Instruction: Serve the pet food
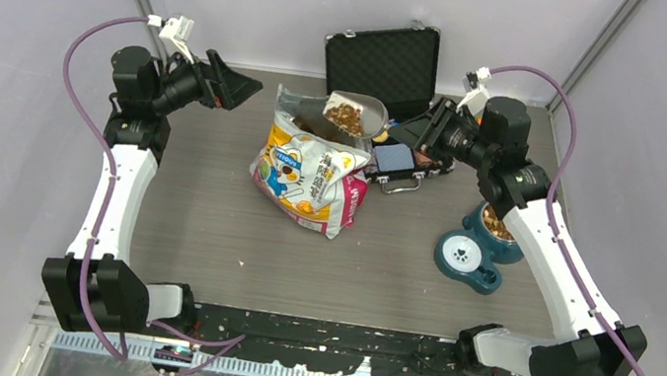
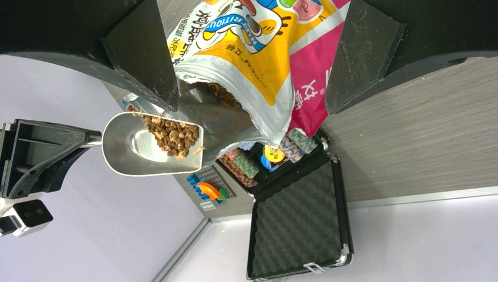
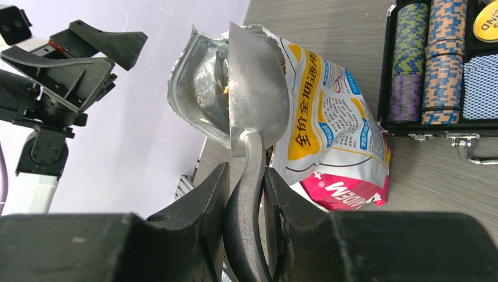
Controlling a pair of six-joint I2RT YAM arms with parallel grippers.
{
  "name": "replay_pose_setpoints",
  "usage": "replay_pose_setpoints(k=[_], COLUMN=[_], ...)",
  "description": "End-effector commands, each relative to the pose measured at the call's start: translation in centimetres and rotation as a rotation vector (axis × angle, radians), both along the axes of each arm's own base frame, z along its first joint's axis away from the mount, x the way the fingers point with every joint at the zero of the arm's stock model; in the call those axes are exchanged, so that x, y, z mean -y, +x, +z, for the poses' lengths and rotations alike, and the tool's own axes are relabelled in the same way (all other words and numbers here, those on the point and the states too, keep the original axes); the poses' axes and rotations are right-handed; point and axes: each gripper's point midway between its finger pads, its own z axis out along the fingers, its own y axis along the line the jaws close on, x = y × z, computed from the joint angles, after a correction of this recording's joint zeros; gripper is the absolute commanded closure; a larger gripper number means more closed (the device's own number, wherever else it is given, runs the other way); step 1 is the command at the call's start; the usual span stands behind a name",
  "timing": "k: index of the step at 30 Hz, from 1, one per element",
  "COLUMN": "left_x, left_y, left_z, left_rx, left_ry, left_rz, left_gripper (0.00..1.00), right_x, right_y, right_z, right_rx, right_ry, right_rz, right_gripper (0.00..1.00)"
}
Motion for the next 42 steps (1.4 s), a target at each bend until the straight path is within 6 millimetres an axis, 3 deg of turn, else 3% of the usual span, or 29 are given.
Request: replay_pose_setpoints(k=[1,11,20,29,32,36,42], left_x=[0.1,0.2,0.3,0.4,0.4,0.3,0.3], left_y=[-0.2,-0.1,-0.3,-0.2,-0.2,-0.3,0.2], left_z=[1.7,1.7,2.1,2.0,1.9,1.9,1.5], left_rx=[0.058,0.061,0.069,0.066,0.066,0.068,0.052], left_ry=[0.001,-0.008,-0.007,-0.009,-0.007,-0.002,-0.003], left_rz=[-0.016,-0.026,-0.029,-0.040,-0.040,-0.038,-0.034], left_gripper=[0.01,0.01,0.01,0.01,0.01,0.01,0.01], right_x=[0.0,0.0,2.9,8.4,11.1,14.2,19.0], right_y=[0.0,-0.2,-0.4,-1.0,-1.2,-1.8,-2.7], right_z=[5.1,7.2,9.1,9.5,9.7,8.8,4.6], right_rx=[0.136,0.169,0.217,0.248,0.268,0.274,0.193], right_ry=[0.098,0.181,0.239,0.279,0.282,0.269,0.208], right_rz=[0.005,0.044,-0.001,-0.167,-0.252,-0.355,-0.545], right_gripper=[0.95,0.95,0.95,0.95,0.95,0.95,0.95])
